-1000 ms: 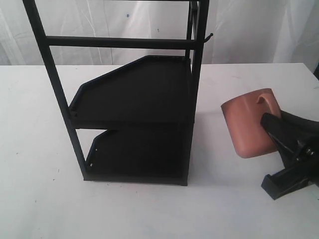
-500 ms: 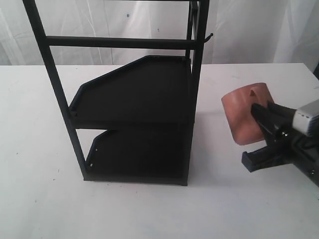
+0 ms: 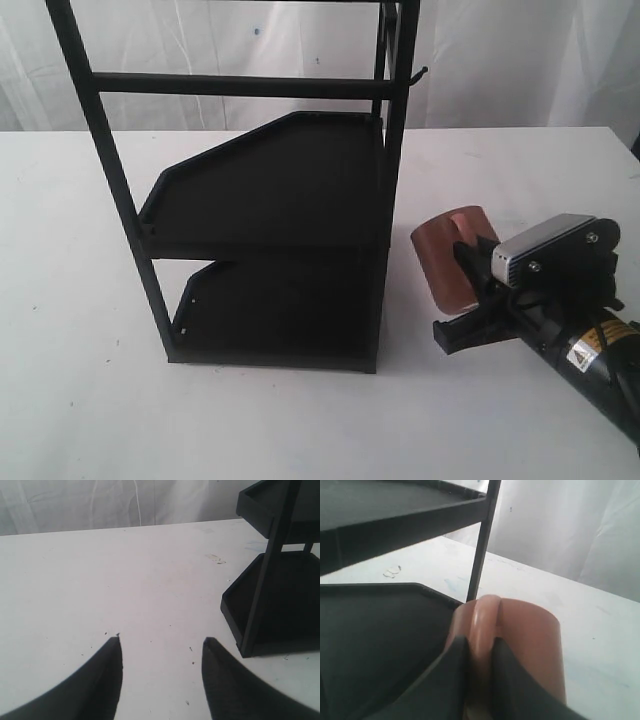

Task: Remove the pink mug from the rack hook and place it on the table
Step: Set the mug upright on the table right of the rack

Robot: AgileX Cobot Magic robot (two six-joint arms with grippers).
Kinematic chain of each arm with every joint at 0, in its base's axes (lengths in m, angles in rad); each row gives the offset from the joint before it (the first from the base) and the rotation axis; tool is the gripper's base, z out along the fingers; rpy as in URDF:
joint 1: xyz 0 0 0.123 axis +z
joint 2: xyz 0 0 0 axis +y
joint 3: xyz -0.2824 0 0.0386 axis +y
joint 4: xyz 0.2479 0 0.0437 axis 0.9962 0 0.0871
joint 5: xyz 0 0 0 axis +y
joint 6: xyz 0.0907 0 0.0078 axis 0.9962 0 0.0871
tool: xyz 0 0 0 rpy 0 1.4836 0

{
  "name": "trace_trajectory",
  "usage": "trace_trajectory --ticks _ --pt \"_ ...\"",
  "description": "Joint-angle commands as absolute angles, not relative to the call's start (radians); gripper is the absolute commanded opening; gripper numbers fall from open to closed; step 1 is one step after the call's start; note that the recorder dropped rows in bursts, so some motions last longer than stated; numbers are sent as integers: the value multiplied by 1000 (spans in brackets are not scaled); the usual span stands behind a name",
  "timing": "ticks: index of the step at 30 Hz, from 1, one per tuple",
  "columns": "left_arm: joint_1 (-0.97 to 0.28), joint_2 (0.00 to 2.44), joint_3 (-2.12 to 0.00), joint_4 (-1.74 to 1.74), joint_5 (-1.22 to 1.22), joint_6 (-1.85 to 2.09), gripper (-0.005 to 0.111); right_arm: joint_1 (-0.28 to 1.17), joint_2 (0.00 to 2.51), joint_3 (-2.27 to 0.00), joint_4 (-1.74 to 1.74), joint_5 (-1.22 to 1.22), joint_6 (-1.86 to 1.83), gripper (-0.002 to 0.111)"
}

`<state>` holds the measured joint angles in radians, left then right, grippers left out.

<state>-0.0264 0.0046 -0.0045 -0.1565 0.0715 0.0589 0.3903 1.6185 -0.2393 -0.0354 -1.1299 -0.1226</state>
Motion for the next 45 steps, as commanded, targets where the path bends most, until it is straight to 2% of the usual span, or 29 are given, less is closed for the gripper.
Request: trace_trajectory --ticks 1,8,17,23,29,38,45 --pt "-24 0 0 -166 76 59 53 388 1666 -244 -16 -1221 -131 0" --pt "-24 0 0 -166 76 59 53 388 1780 -228 -8 -1221 -129 0" --pt "-24 0 0 -166 76 59 53 388 1703 -154 -17 -1192 83 0" --pt "-24 0 0 -166 76 59 53 388 1676 -116 -48 -1130 81 0" --pt "-24 0 0 -166 76 59 53 388 1676 -89 -38 -1221 -64 0" --pt "-24 0 0 -166 76 59 53 388 1780 -315 -11 -1221 -189 0" --pt "-24 0 0 -166 76 59 53 388 1960 -347 11 -1221 -174 0"
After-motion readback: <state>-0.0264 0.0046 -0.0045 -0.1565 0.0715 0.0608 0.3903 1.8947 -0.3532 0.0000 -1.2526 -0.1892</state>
